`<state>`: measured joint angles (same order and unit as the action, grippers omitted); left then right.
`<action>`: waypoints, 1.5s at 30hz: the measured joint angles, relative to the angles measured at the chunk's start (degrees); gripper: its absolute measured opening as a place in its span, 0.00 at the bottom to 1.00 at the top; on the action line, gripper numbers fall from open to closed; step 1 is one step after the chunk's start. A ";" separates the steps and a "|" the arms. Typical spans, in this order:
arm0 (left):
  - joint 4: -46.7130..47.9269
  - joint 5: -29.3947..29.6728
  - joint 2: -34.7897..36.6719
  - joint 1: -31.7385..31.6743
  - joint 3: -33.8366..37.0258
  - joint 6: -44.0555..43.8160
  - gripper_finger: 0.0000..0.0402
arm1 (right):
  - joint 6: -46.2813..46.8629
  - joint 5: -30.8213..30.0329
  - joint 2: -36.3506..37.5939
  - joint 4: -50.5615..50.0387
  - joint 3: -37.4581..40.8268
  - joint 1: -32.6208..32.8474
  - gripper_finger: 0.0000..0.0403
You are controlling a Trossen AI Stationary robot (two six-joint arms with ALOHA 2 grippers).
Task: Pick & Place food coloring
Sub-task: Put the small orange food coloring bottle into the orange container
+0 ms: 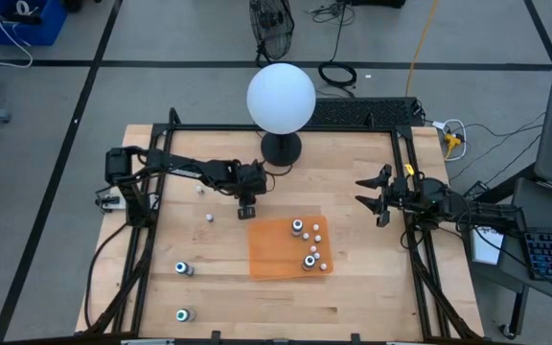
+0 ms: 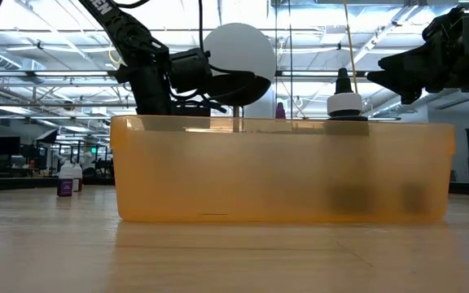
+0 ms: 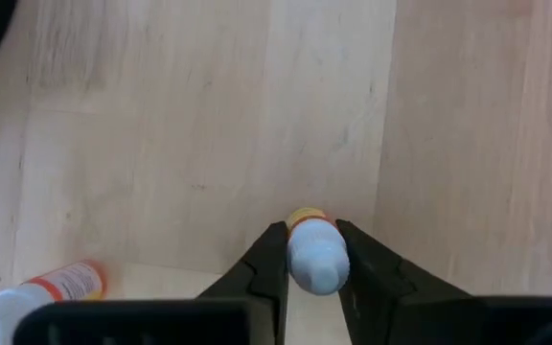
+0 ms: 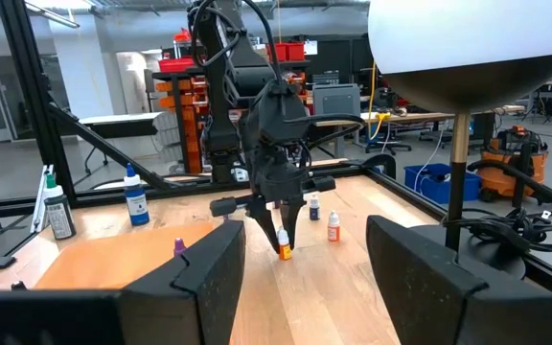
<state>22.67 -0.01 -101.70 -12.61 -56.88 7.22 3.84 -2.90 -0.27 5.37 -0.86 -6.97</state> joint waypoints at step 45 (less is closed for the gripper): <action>16.25 -5.57 -16.02 17.95 -26.56 -0.44 0.19 | 0.00 0.00 -0.55 0.14 0.02 0.00 0.52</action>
<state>38.92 -5.58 -117.72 5.34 -83.44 6.79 3.84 -2.90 -0.82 5.50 -0.84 -6.96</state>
